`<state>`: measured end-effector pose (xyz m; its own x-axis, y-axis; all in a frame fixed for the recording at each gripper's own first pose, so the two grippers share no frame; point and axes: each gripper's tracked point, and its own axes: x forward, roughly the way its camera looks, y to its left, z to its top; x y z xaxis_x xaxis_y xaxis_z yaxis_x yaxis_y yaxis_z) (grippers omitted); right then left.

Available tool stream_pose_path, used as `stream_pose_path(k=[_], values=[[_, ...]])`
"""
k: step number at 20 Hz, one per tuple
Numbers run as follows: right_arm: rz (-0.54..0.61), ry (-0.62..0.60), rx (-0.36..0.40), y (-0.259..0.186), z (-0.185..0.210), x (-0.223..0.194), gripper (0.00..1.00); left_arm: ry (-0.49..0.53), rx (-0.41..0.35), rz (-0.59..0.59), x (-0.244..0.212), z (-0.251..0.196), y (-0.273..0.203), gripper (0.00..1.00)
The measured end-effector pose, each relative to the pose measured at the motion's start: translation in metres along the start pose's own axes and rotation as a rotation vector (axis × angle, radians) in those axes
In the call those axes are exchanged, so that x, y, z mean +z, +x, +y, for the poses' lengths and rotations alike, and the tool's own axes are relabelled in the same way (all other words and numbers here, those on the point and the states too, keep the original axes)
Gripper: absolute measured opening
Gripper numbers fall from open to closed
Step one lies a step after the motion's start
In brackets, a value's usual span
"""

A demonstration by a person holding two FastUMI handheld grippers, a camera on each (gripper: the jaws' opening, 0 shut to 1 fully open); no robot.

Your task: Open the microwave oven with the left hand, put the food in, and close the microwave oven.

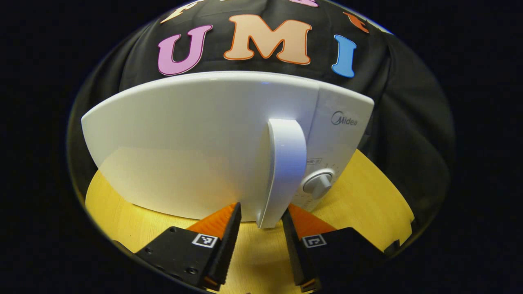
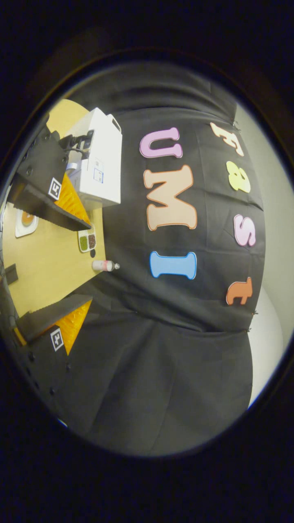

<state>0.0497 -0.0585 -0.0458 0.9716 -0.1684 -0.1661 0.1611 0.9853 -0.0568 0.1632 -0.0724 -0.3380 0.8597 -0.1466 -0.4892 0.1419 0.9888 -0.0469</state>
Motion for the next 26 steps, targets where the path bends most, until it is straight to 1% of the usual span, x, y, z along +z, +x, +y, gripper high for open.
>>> stream_pose_path(k=[1, 2, 3, 4, 6, 8, 9, 10, 11, 17, 18, 19, 20, 21, 22, 25, 26], values=[[0.003, -0.001, 0.001, 0.001, 0.001, -0.002, 0.97, -0.004, -0.012, 0.006, -0.001, -0.004, 0.002, 0.53], [0.009, -0.006, 0.002, 0.003, 0.003, -0.003, 0.97, -0.004, -0.024, 0.008, -0.002, -0.008, 0.002, 0.51], [0.017, -0.014, 0.003, 0.003, 0.004, -0.007, 0.97, 0.012, -0.014, 0.011, -0.001, -0.008, 0.004, 0.37], [0.025, -0.026, 0.004, 0.004, 0.004, -0.009, 0.97, 0.034, -0.013, 0.016, -0.001, -0.008, 0.003, 0.29], [0.041, -0.042, 0.005, 0.004, 0.006, -0.015, 0.97, 0.056, -0.009, 0.018, -0.002, -0.01, 0.002, 0.23], [0.05, -0.043, 0.005, 0.003, 0.006, -0.019, 0.97, 0.055, -0.006, 0.021, -0.003, -0.009, 0.002, 0.21], [0.053, -0.04, 0.005, 0.002, 0.007, -0.022, 0.93, 0.056, -0.004, 0.023, -0.003, -0.009, 0.001, 0.19], [0.055, -0.038, 0.008, 0.001, 0.009, -0.024, 0.97, 0.059, -0.003, 0.024, -0.003, -0.009, 0.001, 0.18], [0.055, -0.036, 0.013, -0.001, 0.011, -0.025, 0.93, 0.058, 0.0, 0.024, -0.003, -0.009, 0.001, 0.17], [0.063, -0.045, 0.023, -0.013, 0.013, -0.034, 0.93, 0.03, 0.026, 0.012, -0.003, -0.008, -0.002, 0.08], [0.065, -0.044, 0.025, -0.016, 0.014, -0.036, 0.97, 0.022, 0.03, 0.007, -0.003, -0.008, -0.002, 0.07], [0.066, -0.043, 0.025, -0.019, 0.014, -0.038, 0.93, 0.018, 0.033, 0.006, -0.003, -0.008, -0.003, 0.06], [0.069, -0.042, 0.026, -0.021, 0.014, -0.04, 0.93, 0.008, 0.041, -0.002, -0.001, -0.009, -0.002, 0.06], [0.073, -0.04, 0.027, -0.023, 0.014, -0.044, 0.93, 0.012, 0.043, 0.006, -0.003, -0.008, -0.002, 0.04], [0.079, -0.038, 0.031, -0.026, 0.015, -0.047, 0.97, 0.002, 0.044, 0.012, -0.002, -0.008, -0.002, 0.04], [0.092, -0.037, 0.048, -0.03, 0.02, -0.055, 0.97, -0.029, 0.04, 0.031, -0.004, -0.009, -0.004, 0.04], [0.092, -0.041, 0.051, -0.03, 0.021, -0.056, 0.93, -0.051, 0.051, 0.06, -0.015, -0.009, -0.014, 0.04]])
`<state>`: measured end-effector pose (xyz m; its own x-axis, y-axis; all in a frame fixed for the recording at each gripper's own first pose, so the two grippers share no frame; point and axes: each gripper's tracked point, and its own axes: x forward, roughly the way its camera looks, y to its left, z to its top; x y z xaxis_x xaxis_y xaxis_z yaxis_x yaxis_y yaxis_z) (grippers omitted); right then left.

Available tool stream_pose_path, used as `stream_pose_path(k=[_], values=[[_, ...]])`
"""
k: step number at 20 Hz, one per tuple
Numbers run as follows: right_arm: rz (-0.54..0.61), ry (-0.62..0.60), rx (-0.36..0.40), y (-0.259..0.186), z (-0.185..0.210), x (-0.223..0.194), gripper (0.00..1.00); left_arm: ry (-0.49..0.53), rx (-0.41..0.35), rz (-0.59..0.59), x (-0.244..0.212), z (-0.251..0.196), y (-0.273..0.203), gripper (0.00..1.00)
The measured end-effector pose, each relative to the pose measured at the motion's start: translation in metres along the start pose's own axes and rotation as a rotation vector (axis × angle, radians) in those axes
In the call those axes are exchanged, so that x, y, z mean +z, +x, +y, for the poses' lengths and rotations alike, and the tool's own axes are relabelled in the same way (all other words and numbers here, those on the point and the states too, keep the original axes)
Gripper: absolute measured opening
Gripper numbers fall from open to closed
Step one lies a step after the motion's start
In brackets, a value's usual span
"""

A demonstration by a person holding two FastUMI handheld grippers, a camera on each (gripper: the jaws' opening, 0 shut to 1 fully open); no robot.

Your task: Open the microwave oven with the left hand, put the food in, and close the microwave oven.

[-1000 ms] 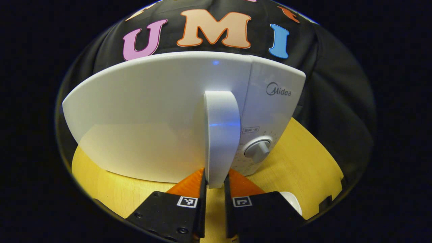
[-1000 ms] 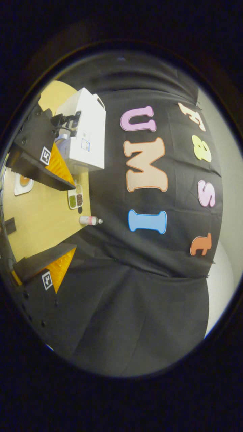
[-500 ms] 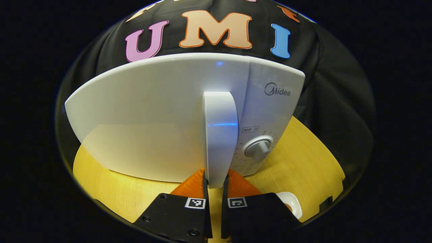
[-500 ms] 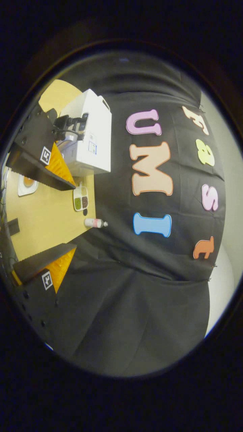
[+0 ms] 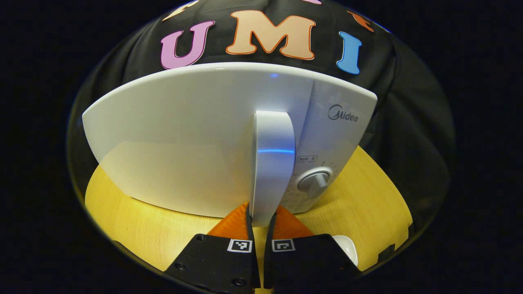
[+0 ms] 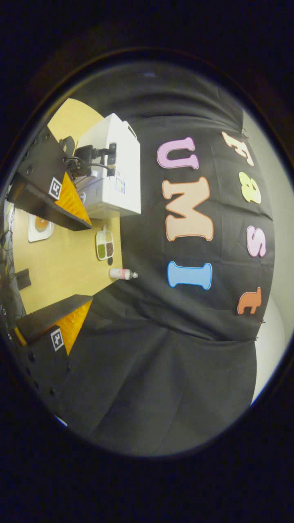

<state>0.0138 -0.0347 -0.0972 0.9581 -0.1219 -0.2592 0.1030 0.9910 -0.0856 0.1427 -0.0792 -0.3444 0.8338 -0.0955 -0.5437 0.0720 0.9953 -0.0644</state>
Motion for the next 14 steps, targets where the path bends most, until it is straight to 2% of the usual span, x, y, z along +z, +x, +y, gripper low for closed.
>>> stream_pose_path(k=[1, 2, 4, 5, 6, 7, 8, 9, 10, 14], values=[[-0.002, -0.003, 0.003, 0.0, 0.001, 0.0, 0.98, 0.0, 0.001, -0.037, -0.002, 0.002, -0.012, 0.01], [-0.003, -0.003, 0.008, -0.001, 0.002, -0.001, 0.93, 0.02, -0.004, -0.056, -0.008, 0.004, -0.021, 0.01], [0.0, 0.0, 0.039, -0.002, 0.007, -0.003, 0.93, 0.024, -0.009, -0.032, -0.025, 0.009, -0.039, 0.02], [0.003, -0.006, 0.052, -0.001, 0.009, -0.006, 0.93, 0.014, -0.011, -0.019, -0.03, 0.012, -0.048, 0.07], [0.006, -0.014, 0.062, -0.001, 0.012, -0.008, 0.93, 0.002, -0.009, -0.007, -0.035, 0.014, -0.056, 0.06], [0.006, -0.017, 0.076, -0.002, 0.014, -0.01, 0.93, 0.003, -0.005, -0.006, -0.039, 0.017, -0.062, 0.09], [0.005, -0.017, 0.093, -0.004, 0.019, -0.01, 0.98, 0.008, 0.004, -0.01, -0.044, 0.021, -0.068, 0.09], [0.007, -0.016, 0.108, -0.005, 0.022, -0.012, 0.93, 0.014, 0.013, -0.011, -0.048, 0.025, -0.075, 0.1], [0.009, -0.019, 0.121, -0.007, 0.025, -0.015, 0.93, 0.013, 0.02, -0.016, -0.051, 0.028, -0.082, 0.13], [0.01, -0.03, 0.156, -0.015, 0.034, -0.022, 0.93, -0.089, 0.015, -0.02, -0.062, 0.043, -0.105, 0.24]])
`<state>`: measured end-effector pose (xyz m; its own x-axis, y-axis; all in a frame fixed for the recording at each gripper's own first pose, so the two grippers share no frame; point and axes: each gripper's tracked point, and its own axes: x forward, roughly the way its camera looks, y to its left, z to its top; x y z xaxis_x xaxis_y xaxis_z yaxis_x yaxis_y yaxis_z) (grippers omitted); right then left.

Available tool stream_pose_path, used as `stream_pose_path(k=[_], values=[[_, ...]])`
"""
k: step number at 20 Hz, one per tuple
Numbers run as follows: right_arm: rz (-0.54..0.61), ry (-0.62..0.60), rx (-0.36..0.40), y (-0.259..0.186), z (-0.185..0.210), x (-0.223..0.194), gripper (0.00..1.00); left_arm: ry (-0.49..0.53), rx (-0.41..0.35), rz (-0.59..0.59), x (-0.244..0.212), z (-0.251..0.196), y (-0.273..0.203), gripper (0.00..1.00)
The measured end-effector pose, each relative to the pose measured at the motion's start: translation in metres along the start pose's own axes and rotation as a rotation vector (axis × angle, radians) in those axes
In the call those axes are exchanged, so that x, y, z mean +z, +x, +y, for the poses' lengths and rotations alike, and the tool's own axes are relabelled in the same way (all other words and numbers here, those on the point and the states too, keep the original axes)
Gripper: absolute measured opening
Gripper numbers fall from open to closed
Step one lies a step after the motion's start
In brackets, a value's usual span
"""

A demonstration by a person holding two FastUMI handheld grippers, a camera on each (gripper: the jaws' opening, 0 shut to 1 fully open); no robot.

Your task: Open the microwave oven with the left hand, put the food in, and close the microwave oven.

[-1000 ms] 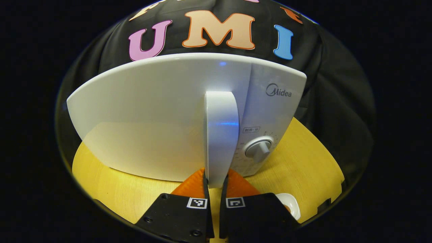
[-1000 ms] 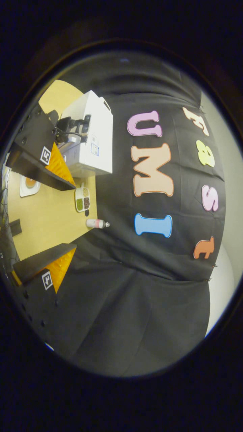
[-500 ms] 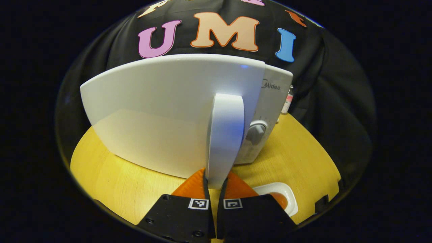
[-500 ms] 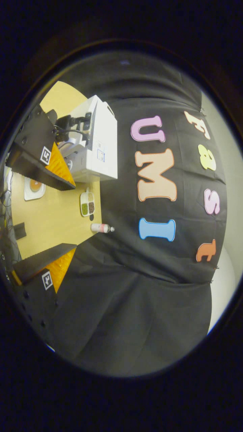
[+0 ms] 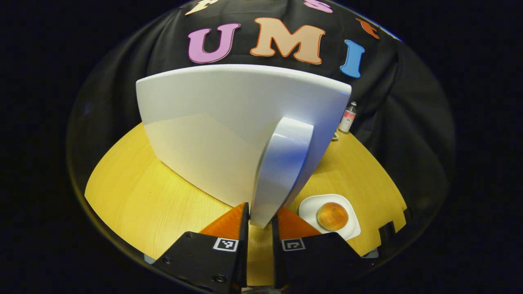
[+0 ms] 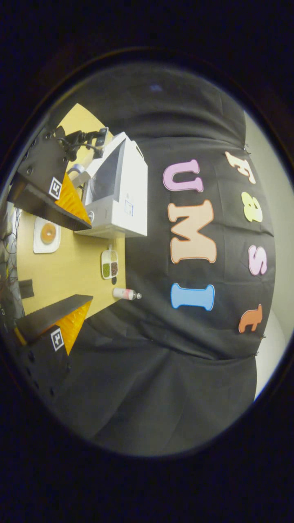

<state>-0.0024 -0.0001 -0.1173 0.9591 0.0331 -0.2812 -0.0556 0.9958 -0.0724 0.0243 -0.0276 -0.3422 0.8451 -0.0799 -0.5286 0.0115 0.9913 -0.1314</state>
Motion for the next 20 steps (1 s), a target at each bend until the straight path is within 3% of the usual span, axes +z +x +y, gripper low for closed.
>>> stream_pose_path(k=[4, 5, 6, 7, 13, 20], values=[[-0.002, 0.004, 0.039, -0.003, 0.014, -0.005, 0.93, -0.046, 0.054, -0.027, -0.002, 0.03, -0.018, 0.63], [-0.002, 0.002, 0.047, -0.003, 0.016, -0.007, 0.93, -0.055, 0.067, -0.034, -0.003, 0.039, -0.024, 0.86], [-0.002, 0.002, 0.055, -0.002, 0.018, -0.008, 0.93, -0.066, 0.072, -0.035, -0.003, 0.044, -0.027, 0.88], [-0.001, 0.003, 0.065, -0.001, 0.02, -0.009, 0.93, -0.076, 0.076, -0.031, -0.006, 0.047, -0.032, 0.97], [0.025, -0.012, 0.109, 0.013, 0.028, -0.025, 0.93, -0.102, 0.161, -0.047, -0.017, 0.08, -0.069, 0.99], [0.086, -0.025, 0.169, 0.025, 0.047, -0.055, 0.98, -0.21, 0.333, -0.076, -0.035, 0.141, -0.132, 0.97]])
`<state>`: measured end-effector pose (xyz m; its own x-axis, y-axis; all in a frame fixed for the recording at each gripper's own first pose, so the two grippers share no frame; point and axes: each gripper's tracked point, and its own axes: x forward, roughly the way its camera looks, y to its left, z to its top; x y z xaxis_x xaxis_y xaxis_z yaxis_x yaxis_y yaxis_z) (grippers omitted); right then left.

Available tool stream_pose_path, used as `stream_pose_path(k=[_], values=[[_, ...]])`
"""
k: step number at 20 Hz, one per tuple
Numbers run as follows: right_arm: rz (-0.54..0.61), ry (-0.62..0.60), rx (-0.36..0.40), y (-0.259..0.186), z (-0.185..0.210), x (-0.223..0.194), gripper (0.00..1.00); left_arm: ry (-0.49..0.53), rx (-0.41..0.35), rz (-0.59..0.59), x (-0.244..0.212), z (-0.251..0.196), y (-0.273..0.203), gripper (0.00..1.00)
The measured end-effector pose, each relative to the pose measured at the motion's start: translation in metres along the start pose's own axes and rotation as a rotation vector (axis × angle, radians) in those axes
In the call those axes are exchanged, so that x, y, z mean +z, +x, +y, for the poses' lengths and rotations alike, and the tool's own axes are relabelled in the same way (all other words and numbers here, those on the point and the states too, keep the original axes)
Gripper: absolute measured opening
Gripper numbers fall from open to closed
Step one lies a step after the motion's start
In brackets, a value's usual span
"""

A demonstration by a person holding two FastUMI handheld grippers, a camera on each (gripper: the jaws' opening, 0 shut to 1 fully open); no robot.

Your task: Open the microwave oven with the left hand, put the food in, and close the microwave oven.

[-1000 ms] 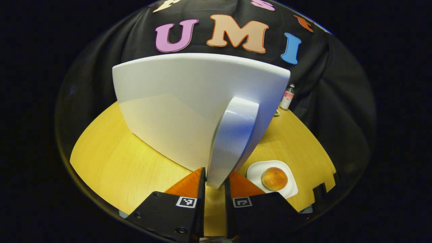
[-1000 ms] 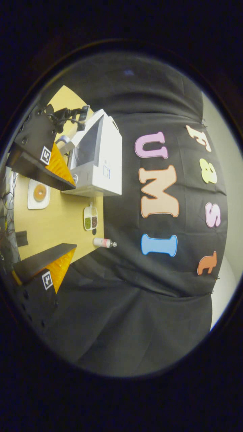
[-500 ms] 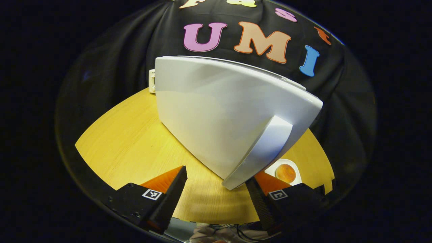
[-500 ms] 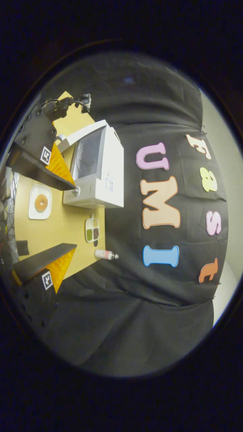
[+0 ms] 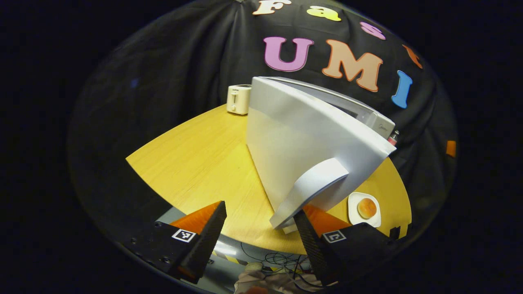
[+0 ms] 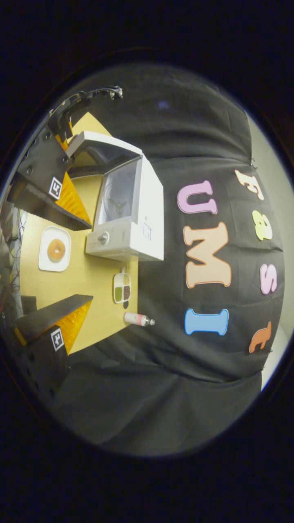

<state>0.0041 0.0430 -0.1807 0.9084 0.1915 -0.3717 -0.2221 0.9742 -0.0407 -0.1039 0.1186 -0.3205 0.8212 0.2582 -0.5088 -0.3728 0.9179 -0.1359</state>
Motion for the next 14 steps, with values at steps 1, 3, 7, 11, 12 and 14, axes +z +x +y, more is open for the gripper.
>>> stream_pose_path(k=[1, 3, 7, 11, 12, 14], values=[[0.007, -0.002, 0.013, 0.002, 0.004, -0.003, 0.93, -0.013, 0.02, -0.001, 0.0, 0.009, -0.004, 0.97], [0.018, -0.011, 0.035, 0.005, 0.014, -0.01, 0.94, -0.034, 0.065, -0.01, -0.002, 0.032, -0.014, 0.97], [0.044, -0.035, 0.067, 0.013, 0.027, -0.024, 0.98, -0.048, 0.176, -0.041, 0.001, 0.078, -0.03, 0.97], [0.072, -0.043, 0.086, 0.021, 0.03, -0.04, 0.94, -0.086, 0.273, -0.076, 0.009, 0.121, -0.039, 0.97], [0.08, -0.046, 0.088, 0.024, 0.03, -0.044, 0.98, -0.093, 0.288, -0.088, 0.011, 0.129, -0.039, 0.97], [0.105, -0.054, 0.09, 0.03, 0.029, -0.055, 0.98, -0.09, 0.338, -0.108, 0.019, 0.146, -0.037, 0.97]])
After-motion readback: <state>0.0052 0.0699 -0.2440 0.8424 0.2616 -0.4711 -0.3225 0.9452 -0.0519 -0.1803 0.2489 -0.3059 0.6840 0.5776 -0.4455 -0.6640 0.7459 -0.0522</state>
